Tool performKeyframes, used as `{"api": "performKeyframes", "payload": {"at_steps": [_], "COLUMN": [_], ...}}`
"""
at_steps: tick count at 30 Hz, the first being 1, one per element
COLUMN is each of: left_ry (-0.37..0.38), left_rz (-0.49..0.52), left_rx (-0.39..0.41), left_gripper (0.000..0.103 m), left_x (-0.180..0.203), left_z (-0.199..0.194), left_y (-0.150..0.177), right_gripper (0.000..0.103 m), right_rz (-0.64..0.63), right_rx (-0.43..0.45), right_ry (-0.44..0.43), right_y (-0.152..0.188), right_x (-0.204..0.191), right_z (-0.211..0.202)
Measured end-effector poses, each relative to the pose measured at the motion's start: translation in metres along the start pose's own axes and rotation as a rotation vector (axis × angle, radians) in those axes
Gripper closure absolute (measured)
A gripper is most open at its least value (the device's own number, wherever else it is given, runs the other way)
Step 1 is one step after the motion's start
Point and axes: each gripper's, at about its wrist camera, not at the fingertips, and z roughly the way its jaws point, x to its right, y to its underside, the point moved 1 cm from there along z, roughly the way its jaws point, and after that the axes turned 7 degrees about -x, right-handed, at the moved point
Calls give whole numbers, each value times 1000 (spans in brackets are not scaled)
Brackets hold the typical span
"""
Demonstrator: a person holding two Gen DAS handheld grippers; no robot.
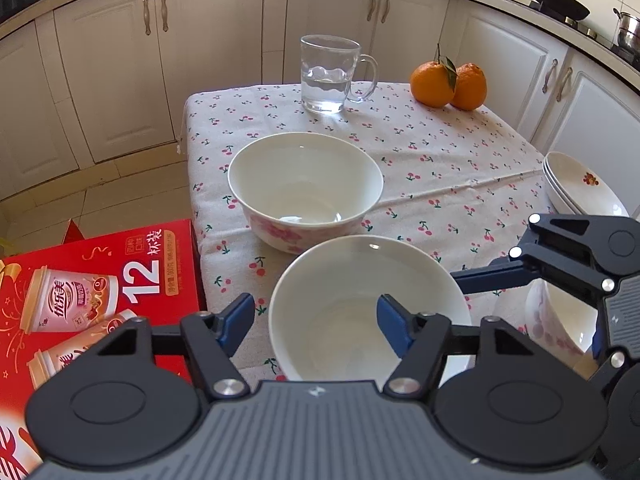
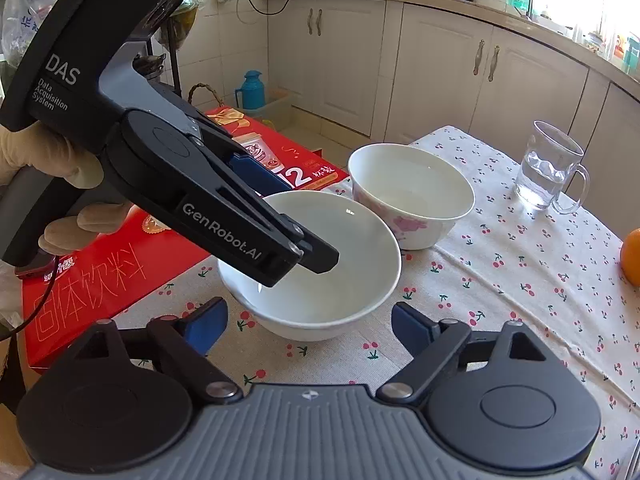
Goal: Organize plates and bowls
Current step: 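Move the left tool to another white floral bowl and close on its rim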
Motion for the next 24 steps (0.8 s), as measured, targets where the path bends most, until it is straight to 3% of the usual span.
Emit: {"api": "performKeyframes", "payload": {"at_steps": [13, 24], "left_ry": [31, 19], "left_rz": [15, 26], "left_rx": [-40, -40], "left_gripper": [54, 54], "left_x": [-3, 1], "left_z": [7, 7], "left_y": [-2, -1], "right_gripper": [21, 21], "right_rz": [-12, -12], "right_rx": [0, 8], "right_ry": [-15, -18], "right_y": [-1, 0], "right_x": [1, 1], "right_z": [2, 2]}}
